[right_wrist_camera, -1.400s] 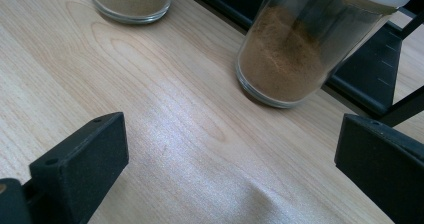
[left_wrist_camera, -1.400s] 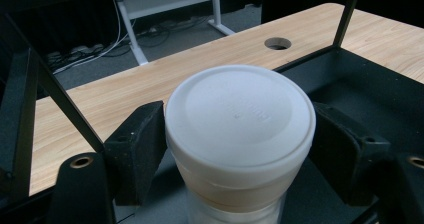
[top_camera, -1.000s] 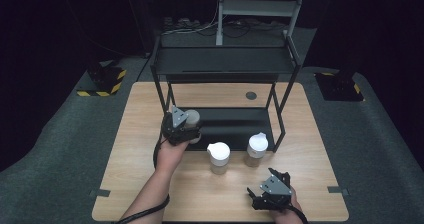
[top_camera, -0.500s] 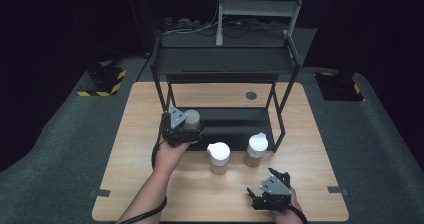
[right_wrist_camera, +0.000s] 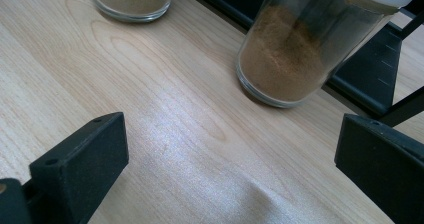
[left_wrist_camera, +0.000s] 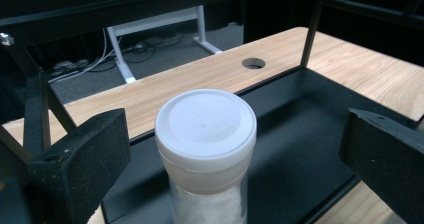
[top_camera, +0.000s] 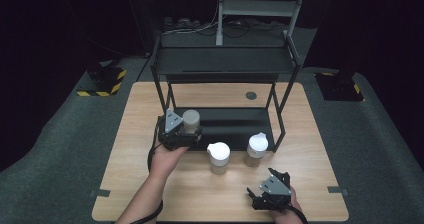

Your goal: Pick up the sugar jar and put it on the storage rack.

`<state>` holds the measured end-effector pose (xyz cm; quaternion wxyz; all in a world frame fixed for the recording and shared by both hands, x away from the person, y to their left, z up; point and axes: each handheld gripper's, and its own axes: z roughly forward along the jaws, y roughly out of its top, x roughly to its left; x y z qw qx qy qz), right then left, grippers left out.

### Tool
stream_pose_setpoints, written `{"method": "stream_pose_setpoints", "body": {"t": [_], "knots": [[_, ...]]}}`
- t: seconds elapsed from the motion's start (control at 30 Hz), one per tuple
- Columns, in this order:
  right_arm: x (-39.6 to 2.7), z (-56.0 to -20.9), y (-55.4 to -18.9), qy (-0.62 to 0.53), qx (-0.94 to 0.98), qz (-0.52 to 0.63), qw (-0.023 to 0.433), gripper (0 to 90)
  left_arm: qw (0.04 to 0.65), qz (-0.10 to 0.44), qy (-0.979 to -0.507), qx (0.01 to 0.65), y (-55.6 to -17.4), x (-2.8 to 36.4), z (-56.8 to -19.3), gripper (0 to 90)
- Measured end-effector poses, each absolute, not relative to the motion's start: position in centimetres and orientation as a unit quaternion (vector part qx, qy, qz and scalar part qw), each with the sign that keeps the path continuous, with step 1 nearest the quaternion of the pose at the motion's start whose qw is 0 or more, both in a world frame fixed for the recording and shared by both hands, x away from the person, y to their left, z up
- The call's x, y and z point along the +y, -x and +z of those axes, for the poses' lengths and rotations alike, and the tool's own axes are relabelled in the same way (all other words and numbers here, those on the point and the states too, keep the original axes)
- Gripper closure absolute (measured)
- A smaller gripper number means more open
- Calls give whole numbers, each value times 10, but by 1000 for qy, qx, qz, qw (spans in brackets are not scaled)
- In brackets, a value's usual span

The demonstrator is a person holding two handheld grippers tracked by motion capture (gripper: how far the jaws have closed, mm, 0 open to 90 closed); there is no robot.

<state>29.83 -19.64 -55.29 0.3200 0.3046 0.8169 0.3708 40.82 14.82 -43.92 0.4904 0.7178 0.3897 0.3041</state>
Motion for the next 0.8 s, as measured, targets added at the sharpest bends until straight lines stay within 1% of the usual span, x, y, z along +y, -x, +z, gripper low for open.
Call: {"method": "stream_pose_setpoints", "body": {"t": [0.27,0.8], "knots": [[-197,-553,-298,-305,817,371,320,0,494,307,-717,386,-400,152,-438,4],[-196,-553,-298,-304,817,370,321,0,498,319,-708,386,-377,173,-440,4]]}}
